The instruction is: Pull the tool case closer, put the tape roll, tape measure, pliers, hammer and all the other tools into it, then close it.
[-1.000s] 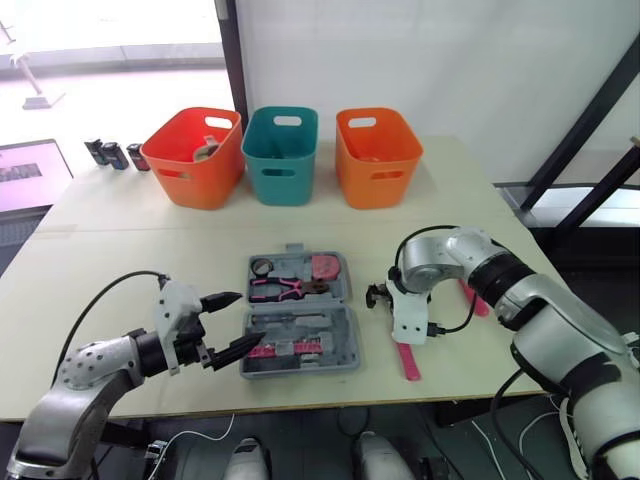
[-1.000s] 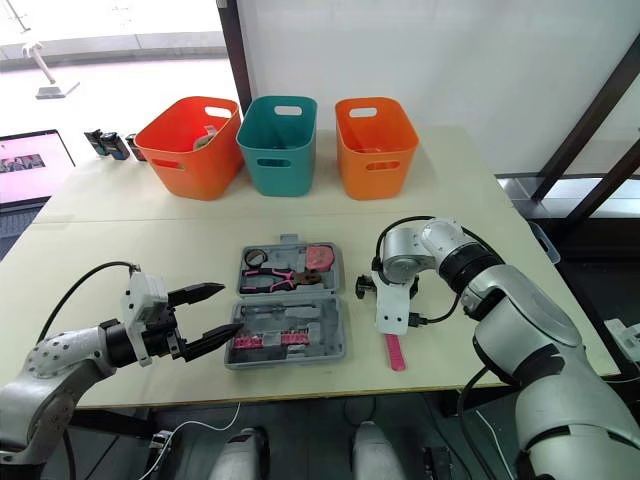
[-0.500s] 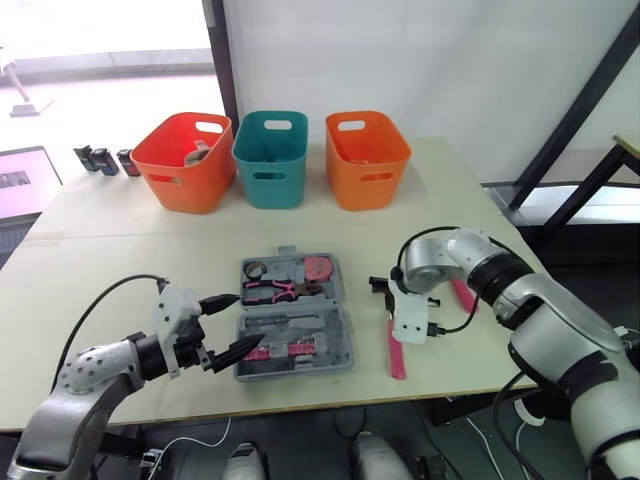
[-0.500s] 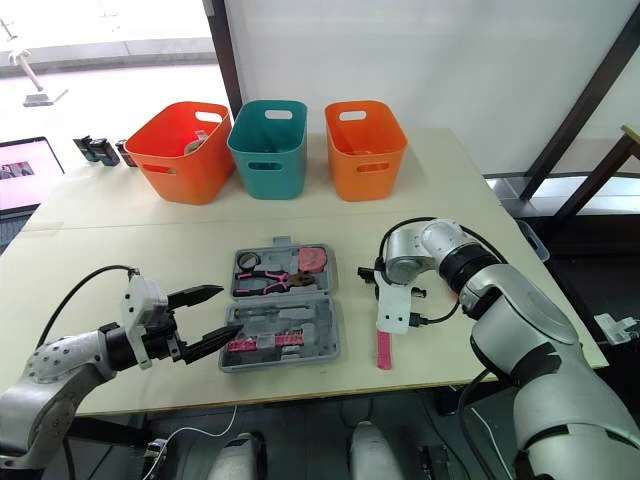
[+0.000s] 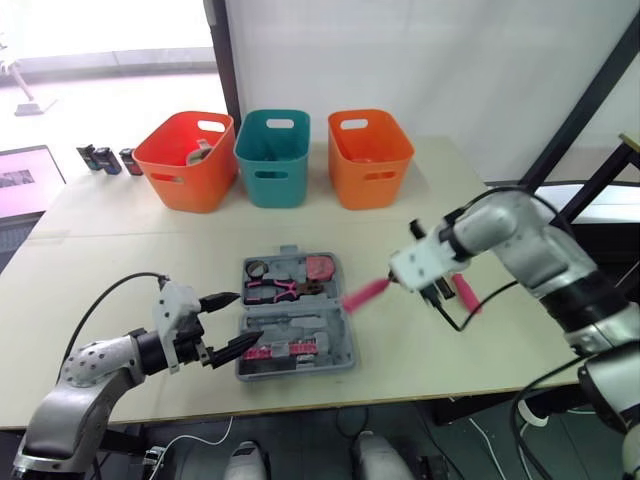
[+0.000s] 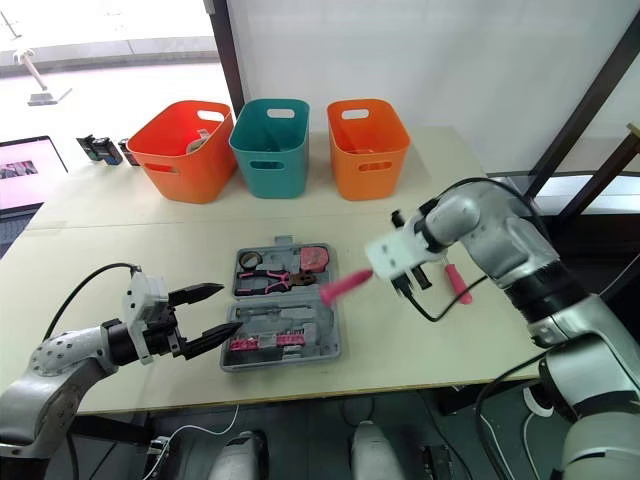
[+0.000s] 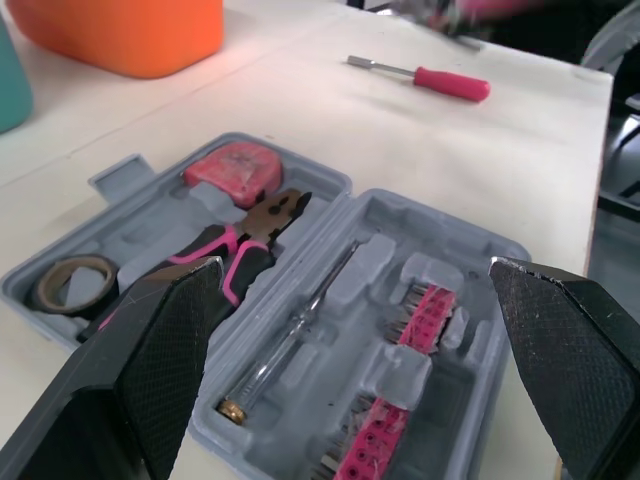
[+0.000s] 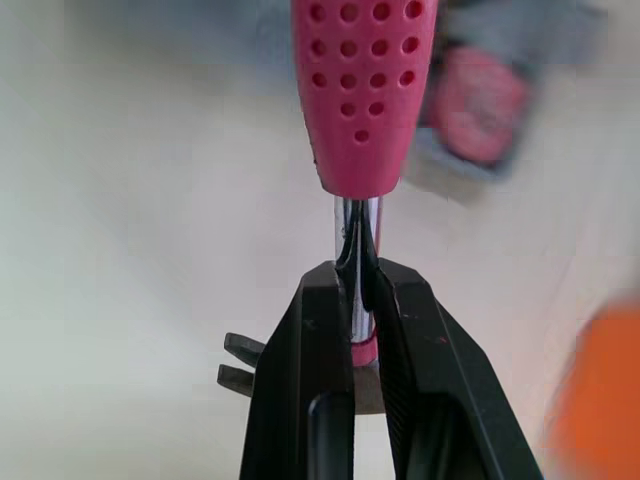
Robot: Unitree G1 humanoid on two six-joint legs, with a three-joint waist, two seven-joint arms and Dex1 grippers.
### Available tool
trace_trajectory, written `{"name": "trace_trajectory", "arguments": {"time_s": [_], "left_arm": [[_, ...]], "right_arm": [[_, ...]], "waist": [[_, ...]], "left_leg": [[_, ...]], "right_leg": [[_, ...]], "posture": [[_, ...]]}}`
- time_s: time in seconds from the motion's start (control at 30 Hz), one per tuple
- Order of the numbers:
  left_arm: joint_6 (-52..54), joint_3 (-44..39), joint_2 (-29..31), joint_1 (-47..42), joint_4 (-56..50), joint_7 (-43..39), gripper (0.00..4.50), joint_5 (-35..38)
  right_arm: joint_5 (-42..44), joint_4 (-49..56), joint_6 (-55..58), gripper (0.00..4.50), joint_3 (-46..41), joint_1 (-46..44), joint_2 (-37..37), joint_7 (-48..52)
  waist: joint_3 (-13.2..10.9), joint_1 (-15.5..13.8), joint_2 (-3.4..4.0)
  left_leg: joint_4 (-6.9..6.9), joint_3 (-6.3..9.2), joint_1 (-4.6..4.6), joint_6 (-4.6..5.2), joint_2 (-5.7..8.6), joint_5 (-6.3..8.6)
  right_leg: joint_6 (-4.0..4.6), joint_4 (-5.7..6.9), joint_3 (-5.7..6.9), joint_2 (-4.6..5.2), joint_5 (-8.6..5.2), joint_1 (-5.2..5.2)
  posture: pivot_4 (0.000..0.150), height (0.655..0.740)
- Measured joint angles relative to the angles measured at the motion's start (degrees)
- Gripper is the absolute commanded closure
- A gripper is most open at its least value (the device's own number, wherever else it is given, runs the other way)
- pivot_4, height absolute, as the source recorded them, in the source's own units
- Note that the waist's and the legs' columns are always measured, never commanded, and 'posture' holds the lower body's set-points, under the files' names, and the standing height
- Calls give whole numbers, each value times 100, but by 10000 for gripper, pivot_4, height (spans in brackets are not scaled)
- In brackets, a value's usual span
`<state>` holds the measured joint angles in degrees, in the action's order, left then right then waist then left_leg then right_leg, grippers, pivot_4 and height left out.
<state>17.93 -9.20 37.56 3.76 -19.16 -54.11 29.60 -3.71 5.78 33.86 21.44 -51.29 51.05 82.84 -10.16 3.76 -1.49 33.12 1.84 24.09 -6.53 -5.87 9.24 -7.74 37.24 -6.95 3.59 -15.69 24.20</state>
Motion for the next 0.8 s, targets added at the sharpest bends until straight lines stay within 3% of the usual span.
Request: {"name": "trace_trajectory", "arguments": {"time_s": [0.13, 0.23, 0.4, 0.63, 0.73, 0.8], "left_arm": [[-63, -8, 26, 0, 6, -226, 0, 115], [-64, -90, 114, -45, 107, -394, 0, 240], [-68, -109, 289, -269, 277, -722, 0, 353], [-102, -101, 302, -472, 383, -998, 0, 369], [-129, -100, 297, -479, 417, -1029, 0, 365], [-158, -92, 280, -477, 454, -1047, 0, 357]], "right_arm": [[742, 866, 4259, 44796, -413, 79, -78, -412], [1305, 630, 5607, 44796, -918, 410, -398, -1232], [2474, -227, 5826, 44796, -2001, 829, -1069, -3444], [4356, -375, 5827, 44796, -3020, 1663, -2128, -7218], [4943, -378, 5826, 44796, -3258, 1755, -2483, -8367], [5157, -445, 5814, 35701, -3399, 1760, -2761, -9047]], "waist": [[3, -46, -5], [3, -73, -6], [3, -107, -9], [2, -99, -9], [3, -82, -10], [7, -69, -17]], "left_leg": [[2, -2, 18, -1, 1, 1], [7, -3, 34, -1, 2, 1], [7, -4, 38, 1, 2, 2], [4, -2, 42, 6, 2, 3], [4, 0, 41, 7, 1, 4], [4, 2, 40, 9, 1, 4]], "right_leg": [[3, -12, 0, 2, 0, 16], [6, -13, 0, 3, 2, 30], [4, -14, -1, 1, 2, 32], [0, -13, -1, -1, 2, 33], [0, -13, -1, -2, 2, 31], [0, -13, -1, -4, 2, 30]], "posture": [[1500, 7400], [1500, 7400], [1500, 7400], [1500, 7400], [1500, 7400], [1500, 7400]]}}
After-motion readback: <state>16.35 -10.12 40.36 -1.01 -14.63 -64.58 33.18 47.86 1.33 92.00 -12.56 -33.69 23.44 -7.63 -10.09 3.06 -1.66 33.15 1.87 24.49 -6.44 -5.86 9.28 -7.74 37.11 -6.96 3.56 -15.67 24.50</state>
